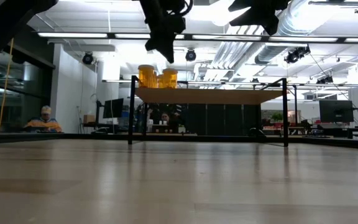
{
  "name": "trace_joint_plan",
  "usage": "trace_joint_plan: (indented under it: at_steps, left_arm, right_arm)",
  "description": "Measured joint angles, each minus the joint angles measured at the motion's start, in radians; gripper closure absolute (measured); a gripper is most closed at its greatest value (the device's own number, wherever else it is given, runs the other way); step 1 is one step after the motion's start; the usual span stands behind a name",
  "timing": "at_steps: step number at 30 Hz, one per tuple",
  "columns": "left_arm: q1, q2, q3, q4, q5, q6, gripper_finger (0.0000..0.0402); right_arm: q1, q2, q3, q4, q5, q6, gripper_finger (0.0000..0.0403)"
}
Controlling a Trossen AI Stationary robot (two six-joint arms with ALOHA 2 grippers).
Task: Pick and place medicine bottles onto shelf by color
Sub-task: Put the orange pill bottle on the shelf aligned with the other orange pill bottle
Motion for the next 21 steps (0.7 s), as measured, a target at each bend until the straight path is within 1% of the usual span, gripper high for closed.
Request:
trace_joint_plan:
  at_steps: [5,7,14,16,18,21]
  left_arm:
    - [0.000,0.000,0.073,-0.025,0.000,-0.009,0.0401]
    - [-0.004,-0.015,0.076,-0.020,0.005,-0.009,0.0401]
    - [-0.010,-0.131,0.066,0.061,0.109,-0.007,0.0401]
    - [-0.016,-0.177,0.066,0.089,0.117,-0.008,0.0401]
    - [-0.019,-0.234,0.062,0.120,0.149,-0.004,0.0401]
    - [-0.031,-0.341,0.012,0.209,0.162,-0.002,0.0401]
  right_arm:
    - [0.000,0.000,0.000,0.001,0.000,-0.026,0.0240]
    - [0.000,0.000,0.000,0.001,0.000,-0.025,0.0240]
    - [0.000,0.000,0.000,0.001,0.000,-0.048,0.0245]
    - [0.000,0.000,0.000,0.001,0.000,-0.056,0.0256]
    - [-0.004,0.000,0.000,0.001,0.001,-0.074,0.0272]
    - [-0.018,0.000,0.000,0.001,0.000,-0.074,0.0306]
